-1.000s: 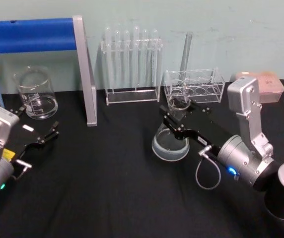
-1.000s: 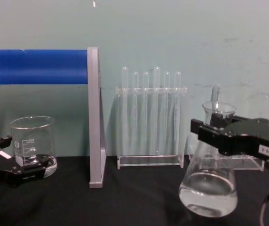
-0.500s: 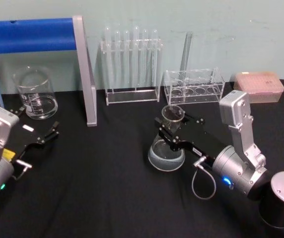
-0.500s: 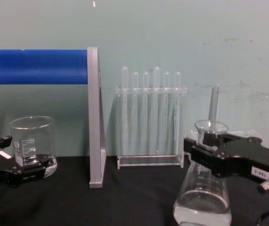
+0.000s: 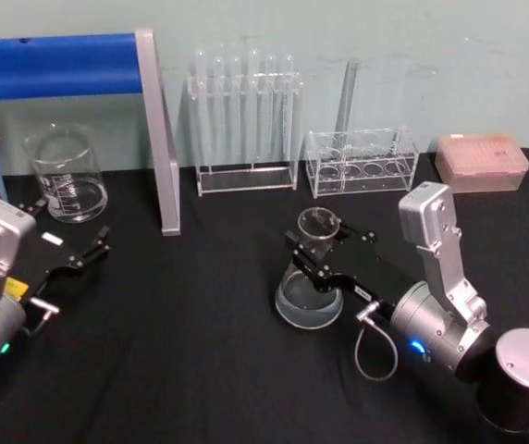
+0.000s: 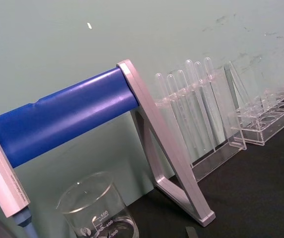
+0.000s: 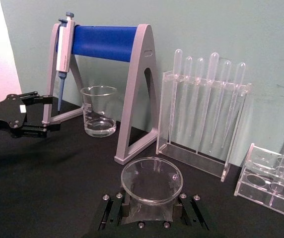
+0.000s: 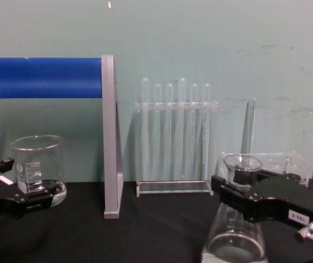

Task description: Grasp the erlenmeyer flask with one hand, shake it three times, then place it back.

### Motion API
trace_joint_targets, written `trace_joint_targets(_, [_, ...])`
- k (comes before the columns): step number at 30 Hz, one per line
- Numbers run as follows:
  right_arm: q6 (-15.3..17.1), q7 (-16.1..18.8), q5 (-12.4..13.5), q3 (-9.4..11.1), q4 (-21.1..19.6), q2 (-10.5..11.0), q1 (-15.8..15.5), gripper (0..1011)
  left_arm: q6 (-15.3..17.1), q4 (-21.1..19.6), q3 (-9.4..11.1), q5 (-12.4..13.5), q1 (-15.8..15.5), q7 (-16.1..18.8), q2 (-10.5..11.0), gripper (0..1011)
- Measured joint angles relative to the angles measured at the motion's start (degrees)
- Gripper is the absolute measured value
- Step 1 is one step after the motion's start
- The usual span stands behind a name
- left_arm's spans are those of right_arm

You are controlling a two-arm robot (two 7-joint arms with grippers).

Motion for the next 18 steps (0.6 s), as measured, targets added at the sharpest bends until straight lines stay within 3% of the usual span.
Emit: trace_joint_targets(18, [-0.5, 0.6, -0.8, -0.4, 1.1, -0.3, -0.2, 453, 0.0, 0.0, 0.0, 0.0, 0.0, 0.0, 0.0, 1001])
